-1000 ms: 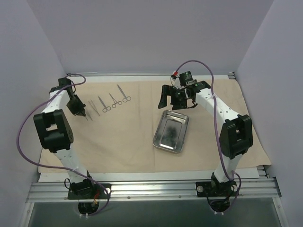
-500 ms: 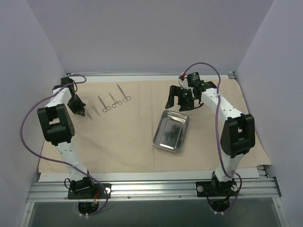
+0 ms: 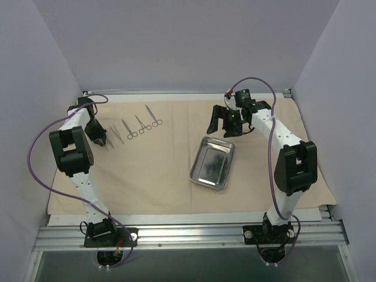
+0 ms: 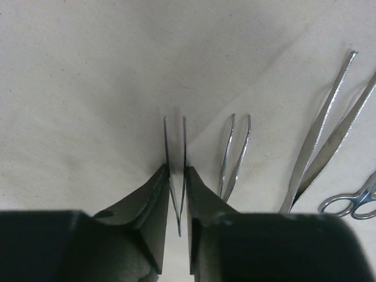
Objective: Open and lay out the surgical kit
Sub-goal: Place the medical item in the surgical kit, then reset both arms
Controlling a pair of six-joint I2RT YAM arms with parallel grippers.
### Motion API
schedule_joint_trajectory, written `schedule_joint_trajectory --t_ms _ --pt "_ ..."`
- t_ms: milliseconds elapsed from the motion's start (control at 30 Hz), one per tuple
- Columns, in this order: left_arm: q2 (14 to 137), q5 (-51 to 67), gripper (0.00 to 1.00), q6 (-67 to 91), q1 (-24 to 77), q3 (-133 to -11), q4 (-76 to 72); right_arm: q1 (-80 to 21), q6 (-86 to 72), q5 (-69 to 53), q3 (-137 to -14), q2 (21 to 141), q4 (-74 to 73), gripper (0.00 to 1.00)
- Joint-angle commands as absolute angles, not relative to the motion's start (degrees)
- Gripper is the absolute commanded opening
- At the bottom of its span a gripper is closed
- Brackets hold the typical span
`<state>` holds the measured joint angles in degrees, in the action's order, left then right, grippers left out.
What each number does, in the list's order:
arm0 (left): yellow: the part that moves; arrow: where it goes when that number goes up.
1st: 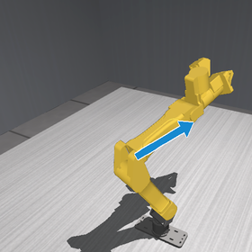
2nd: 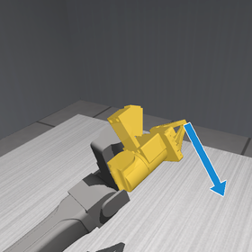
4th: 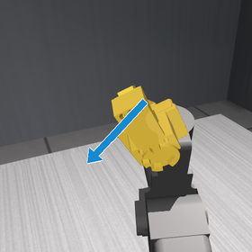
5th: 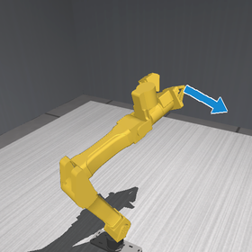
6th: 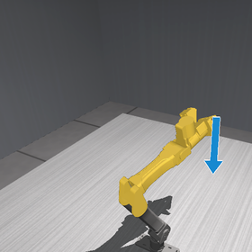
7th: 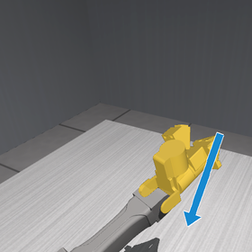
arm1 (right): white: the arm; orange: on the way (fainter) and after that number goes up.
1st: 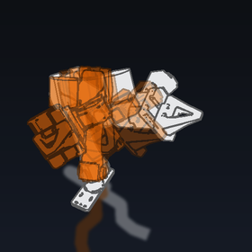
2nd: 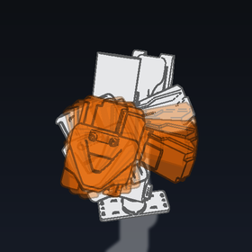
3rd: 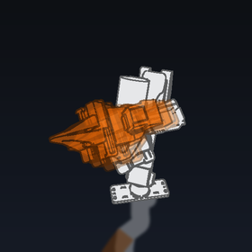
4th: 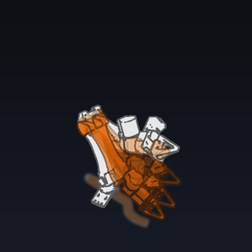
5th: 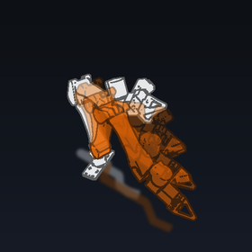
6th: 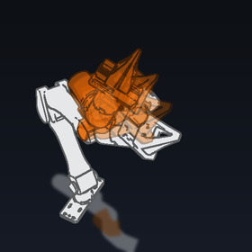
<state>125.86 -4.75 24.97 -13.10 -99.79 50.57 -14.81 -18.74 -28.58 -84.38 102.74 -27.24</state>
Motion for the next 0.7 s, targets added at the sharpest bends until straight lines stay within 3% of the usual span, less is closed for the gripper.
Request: schedule_joint_trajectory --t_ms 0,33,167,433,567,600,667 --pt "126.48 -6.06 0.28 24.7 -13.54 -102.3 51.85 -14.41 -17.93 -29.79 -83.94 102.13 -27.95 0.91" --pt "126.47 -6.15 0.36 24.7 -13.62 -102.3 52.12 -14.41 -17.84 -29.79 -83.76 101.87 -27.95 0.92" --pt "125.51 -6.42 0.49 24.08 -13.54 -102.22 52.47 -14.41 -18.28 -29.79 -83.06 101.43 -27.51 0.91" --pt "116.91 -3.53 0.6 23.91 -13.45 -100.82 55.19 -13.98 -18.46 -27.16 -83.85 99.85 -28.48 0.92" --pt "105.07 2.53 0.67 24.78 -12.22 -95.64 52.48 -13.8 -19.24 -24.27 -81.57 97.13 -25.93 1.0" --pt "103.2 4.03 0.93 25.05 -11.52 -92.75 51.08 -13.8 -19.6 -24.61 -79.3 96.51 -24.71 1.0" --pt "97.59 6.93 0.94 26.8 -8.1 -89.23 46.16 -14.06 -22.05 -24.52 -75.52 93.79 -19.11 1.0"
